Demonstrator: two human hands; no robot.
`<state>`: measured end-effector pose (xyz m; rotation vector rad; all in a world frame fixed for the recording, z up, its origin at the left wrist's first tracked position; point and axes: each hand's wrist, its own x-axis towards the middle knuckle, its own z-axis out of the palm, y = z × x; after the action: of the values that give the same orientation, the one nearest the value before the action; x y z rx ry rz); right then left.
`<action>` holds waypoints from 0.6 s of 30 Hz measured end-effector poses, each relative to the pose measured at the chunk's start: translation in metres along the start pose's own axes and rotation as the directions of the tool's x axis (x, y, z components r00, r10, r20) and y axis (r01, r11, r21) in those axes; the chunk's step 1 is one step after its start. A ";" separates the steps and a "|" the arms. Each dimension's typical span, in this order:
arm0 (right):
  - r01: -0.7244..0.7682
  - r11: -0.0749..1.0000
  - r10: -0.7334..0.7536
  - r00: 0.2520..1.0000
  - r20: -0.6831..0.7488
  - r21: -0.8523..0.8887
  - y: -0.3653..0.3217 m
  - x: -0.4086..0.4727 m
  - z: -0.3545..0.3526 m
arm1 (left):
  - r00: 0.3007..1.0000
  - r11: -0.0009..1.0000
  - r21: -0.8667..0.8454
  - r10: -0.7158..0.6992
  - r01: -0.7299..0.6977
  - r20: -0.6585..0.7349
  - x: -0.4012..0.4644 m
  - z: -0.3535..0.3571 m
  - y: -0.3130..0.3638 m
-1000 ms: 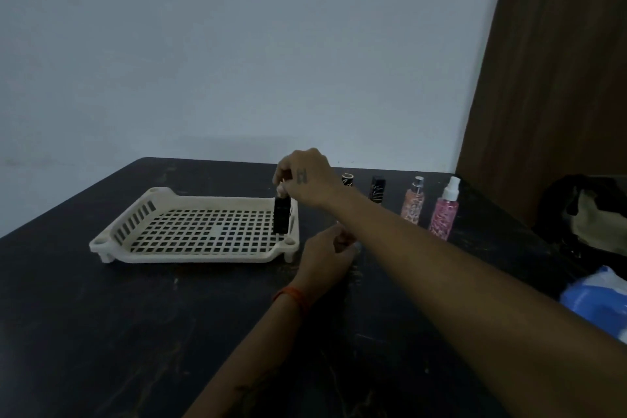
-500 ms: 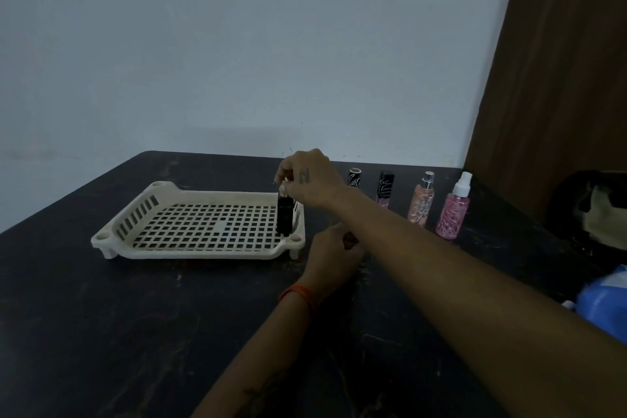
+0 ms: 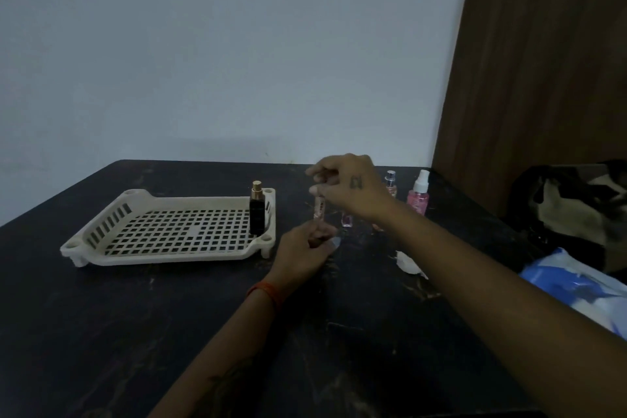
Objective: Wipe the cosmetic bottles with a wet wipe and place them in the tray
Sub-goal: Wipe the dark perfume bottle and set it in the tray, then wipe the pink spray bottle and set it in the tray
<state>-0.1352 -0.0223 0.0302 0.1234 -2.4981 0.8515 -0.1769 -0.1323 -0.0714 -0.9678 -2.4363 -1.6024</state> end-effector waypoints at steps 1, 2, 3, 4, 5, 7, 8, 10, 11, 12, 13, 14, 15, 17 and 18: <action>-0.032 0.999 0.032 0.999 -0.015 0.004 0.008 -0.011 -0.010 | 1.000 1.000 -0.006 -0.005 0.005 0.005 0.000 0.000 0.000; -0.069 0.998 0.069 0.997 -0.030 0.015 0.017 -0.022 -0.019 | 1.000 1.000 -0.009 -0.007 0.007 0.009 -0.001 0.000 0.000; -0.107 0.994 0.108 0.993 -0.045 0.030 0.026 -0.034 -0.028 | 1.000 1.000 -0.007 -0.007 0.007 0.008 -0.001 0.000 0.001; -0.141 0.989 0.143 0.988 -0.060 0.034 0.036 -0.045 -0.035 | 1.000 1.000 -0.006 -0.005 0.005 0.000 -0.002 0.001 0.001; -0.171 0.985 0.172 0.982 -0.072 0.018 0.046 -0.057 -0.042 | 1.000 1.000 -0.007 -0.005 0.004 -0.008 -0.003 0.001 0.000; -0.240 0.970 0.237 0.969 -0.065 -0.041 0.064 -0.077 -0.051 | 1.000 1.000 0.003 0.000 0.000 -0.017 -0.003 0.002 0.001; -0.271 0.960 0.268 0.962 -0.046 -0.072 0.072 -0.086 -0.052 | 1.000 1.000 0.014 0.005 -0.005 -0.020 -0.004 0.003 0.001; -0.303 0.939 0.307 0.952 0.002 -0.161 0.084 -0.099 -0.049 | 1.000 0.999 0.043 0.014 -0.013 -0.022 -0.005 0.004 0.003; -0.308 0.931 0.319 0.947 0.027 -0.196 0.088 -0.104 -0.046 | 1.000 0.998 0.061 0.011 -0.010 -0.019 -0.005 0.005 0.005; -0.312 0.927 0.329 0.943 0.052 -0.207 0.090 -0.108 -0.041 | 1.000 0.997 0.074 0.002 -0.001 -0.011 -0.005 0.007 0.006; -0.313 0.926 0.336 0.939 0.080 -0.213 0.092 -0.110 -0.037 | 1.000 0.997 0.079 -0.014 0.014 -0.001 -0.004 0.009 0.007; -0.308 0.921 0.340 0.935 0.105 -0.239 0.093 -0.110 -0.033 | 0.999 0.996 0.078 -0.037 0.036 0.009 -0.002 0.011 0.009; -0.297 0.912 0.342 0.932 0.122 -0.284 0.094 -0.110 -0.031 | 0.998 0.996 0.070 -0.065 0.063 0.018 0.001 0.014 0.012; -0.283 0.898 0.342 0.931 0.126 -0.338 0.093 -0.107 -0.029 | 0.993 0.993 0.014 -0.115 0.115 0.030 0.009 0.024 0.021; -0.282 0.899 0.337 0.934 0.117 -0.334 0.093 -0.105 -0.030 | 0.991 0.991 -0.028 -0.129 0.130 0.041 0.013 0.030 0.025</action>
<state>-0.0528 0.0624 -0.0504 -0.3340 -2.8288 0.5680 -0.1657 -0.0945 -0.0596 -0.8703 -2.5572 -1.6798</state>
